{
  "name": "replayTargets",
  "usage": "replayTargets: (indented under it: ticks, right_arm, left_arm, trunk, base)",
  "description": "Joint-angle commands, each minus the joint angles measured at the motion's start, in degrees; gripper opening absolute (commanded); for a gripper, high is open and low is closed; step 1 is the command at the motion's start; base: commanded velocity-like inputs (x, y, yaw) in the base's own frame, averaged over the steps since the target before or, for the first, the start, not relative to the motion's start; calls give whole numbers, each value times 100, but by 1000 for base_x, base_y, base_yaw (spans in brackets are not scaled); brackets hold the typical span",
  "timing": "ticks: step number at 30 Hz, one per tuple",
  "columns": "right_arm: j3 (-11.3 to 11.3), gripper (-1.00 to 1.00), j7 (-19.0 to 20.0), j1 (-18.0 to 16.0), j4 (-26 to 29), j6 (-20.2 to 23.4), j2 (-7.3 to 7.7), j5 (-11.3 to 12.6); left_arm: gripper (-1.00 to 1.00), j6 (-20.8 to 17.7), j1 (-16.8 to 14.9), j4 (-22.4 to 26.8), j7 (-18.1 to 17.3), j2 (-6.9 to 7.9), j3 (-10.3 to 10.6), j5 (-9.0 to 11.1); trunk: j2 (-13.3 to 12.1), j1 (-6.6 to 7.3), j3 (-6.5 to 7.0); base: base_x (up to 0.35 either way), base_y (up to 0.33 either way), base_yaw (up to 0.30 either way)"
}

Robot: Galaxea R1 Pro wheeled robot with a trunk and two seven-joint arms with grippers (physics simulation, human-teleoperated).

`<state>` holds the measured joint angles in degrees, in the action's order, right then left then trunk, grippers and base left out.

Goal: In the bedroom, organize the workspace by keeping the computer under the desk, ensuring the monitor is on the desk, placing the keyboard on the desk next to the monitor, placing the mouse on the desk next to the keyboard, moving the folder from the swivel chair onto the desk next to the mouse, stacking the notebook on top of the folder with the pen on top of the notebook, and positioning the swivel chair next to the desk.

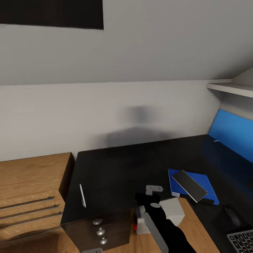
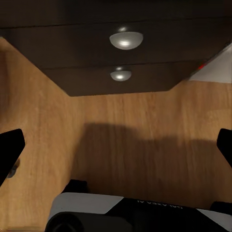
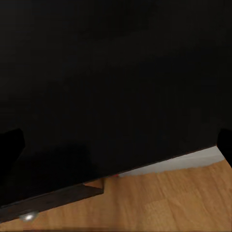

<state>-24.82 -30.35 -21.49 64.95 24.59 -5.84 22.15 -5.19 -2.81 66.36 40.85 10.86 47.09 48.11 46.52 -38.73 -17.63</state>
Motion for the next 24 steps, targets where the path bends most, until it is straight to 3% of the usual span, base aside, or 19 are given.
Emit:
replayTargets:
  ticks: [1,17,24]
  right_arm:
    - [-21,100,-48,-5,0,15,1,45]
    - [-74,100,-38,-5,-141,5,-29,31]
    - [-275,100,-40,-5,-222,-139,-31,19]
  left_arm:
    - [100,-26,-9,10,42,7,12,11]
    - [100,-26,-9,9,45,12,-16,14]
    - [100,-20,-9,8,45,9,-13,14]
  trunk:
    - [7,-1,-14]
    - [7,-1,-103]
    - [7,-1,-142]
  base:
    - [0,0,228]
    - [0,0,228]
    - [0,0,228]
